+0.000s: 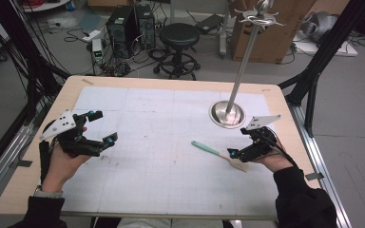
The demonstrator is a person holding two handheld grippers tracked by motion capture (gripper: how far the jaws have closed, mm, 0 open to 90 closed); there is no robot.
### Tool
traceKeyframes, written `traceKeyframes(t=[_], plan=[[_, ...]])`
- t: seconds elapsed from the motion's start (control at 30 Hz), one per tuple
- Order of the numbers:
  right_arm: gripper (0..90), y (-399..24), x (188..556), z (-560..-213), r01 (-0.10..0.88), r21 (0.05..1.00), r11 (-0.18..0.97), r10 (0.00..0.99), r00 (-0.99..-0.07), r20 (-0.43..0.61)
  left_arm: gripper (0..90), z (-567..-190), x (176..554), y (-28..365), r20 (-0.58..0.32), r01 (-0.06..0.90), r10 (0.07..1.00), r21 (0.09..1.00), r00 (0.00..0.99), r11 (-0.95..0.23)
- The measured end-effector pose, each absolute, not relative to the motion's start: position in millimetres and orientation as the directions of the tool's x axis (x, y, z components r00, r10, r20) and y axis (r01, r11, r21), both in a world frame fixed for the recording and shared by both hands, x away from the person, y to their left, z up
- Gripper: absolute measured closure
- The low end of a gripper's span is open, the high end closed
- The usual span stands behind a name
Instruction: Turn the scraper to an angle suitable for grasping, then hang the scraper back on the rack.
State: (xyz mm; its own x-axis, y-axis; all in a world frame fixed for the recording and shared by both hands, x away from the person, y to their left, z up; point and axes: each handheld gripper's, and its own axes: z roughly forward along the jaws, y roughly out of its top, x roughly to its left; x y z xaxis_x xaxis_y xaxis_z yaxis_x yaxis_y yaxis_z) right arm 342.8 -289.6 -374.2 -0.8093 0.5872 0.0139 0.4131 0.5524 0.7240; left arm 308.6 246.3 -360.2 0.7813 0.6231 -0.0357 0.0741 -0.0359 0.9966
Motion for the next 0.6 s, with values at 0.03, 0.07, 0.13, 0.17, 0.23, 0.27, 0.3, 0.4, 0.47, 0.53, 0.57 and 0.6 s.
traceKeyframes(t=[0.03,0.07,0.13,0.17,0.23,0.27,0.3,0.4,0.47,0.53,0.57,0.6], plan=[[0.4,-288.2,344.8,-375.3,0.416,0.703,0.577,0.577,-0.816,0.009,1.7,-360.1,308.4,246.0,-0.036,0.074,0.621,0.997,0.783,-0.035],[0.4,-285.5,348.8,-377.6,0.424,0.657,0.624,0.559,-0.829,0.005,1.7,-360.1,308.2,245.8,-0.035,0.073,0.621,0.997,0.783,-0.035],[0.4,-284.4,350.9,-378.5,0.431,0.638,0.638,0.551,-0.834,0.012,1.7,-360.0,308.2,245.5,-0.035,0.072,0.621,0.997,0.783,-0.034],[0.4,-283.1,352.7,-379.5,0.436,0.626,0.646,0.547,-0.837,0.019,1.7,-360.1,308.5,245.5,-0.038,0.073,0.619,0.997,0.784,-0.031],[0.4,-280.7,356.7,-380.1,0.443,0.6,0.666,0.54,-0.842,0.023,1.7,-360.3,308.8,245.9,-0.04,0.077,0.621,0.997,0.782,-0.032],[0.4,-279.2,358.5,-380.1,0.45,0.587,0.673,0.544,-0.839,0.02,1.7,-360.4,308.8,245.7,-0.04,0.076,0.622,0.997,0.782,-0.031],[0.5,-277.5,360.2,-380.0,0.462,0.571,0.678,0.548,-0.836,0.025,1.7,-360.3,309.0,245.6,-0.037,0.073,0.62,0.997,0.784,-0.032],[0.7,-271.0,368.1,-381.5,0.476,0.52,0.709,0.545,-0.838,0.024,1.7,-359.6,308.7,244.7,-0.037,0.071,0.618,0.997,0.785,-0.03],[0.7,-268.7,369.9,-382.2,0.476,0.499,0.724,0.539,-0.842,0.02,1.6,-359.7,308.9,244.3,-0.035,0.07,0.617,0.997,0.786,-0.032],[1.0,-264.1,373.1,-384.5,0.467,0.455,0.758,0.521,-0.853,0.007,1.7,-360.2,309.6,244.4,-0.038,0.075,0.616,0.997,0.786,-0.034],[3.7,-261.8,374.5,-385.3,0.467,0.433,0.771,0.514,-0.858,0.011,1.7,-360.4,309.8,244.5,-0.041,0.078,0.617,0.996,0.786,-0.033],[4.9,-259.6,375.9,-386.1,0.465,0.411,0.784,0.504,-0.863,0.013,1.7,-360.6,310.1,244.6,-0.043,0.079,0.618,0.996,0.785,-0.032]])
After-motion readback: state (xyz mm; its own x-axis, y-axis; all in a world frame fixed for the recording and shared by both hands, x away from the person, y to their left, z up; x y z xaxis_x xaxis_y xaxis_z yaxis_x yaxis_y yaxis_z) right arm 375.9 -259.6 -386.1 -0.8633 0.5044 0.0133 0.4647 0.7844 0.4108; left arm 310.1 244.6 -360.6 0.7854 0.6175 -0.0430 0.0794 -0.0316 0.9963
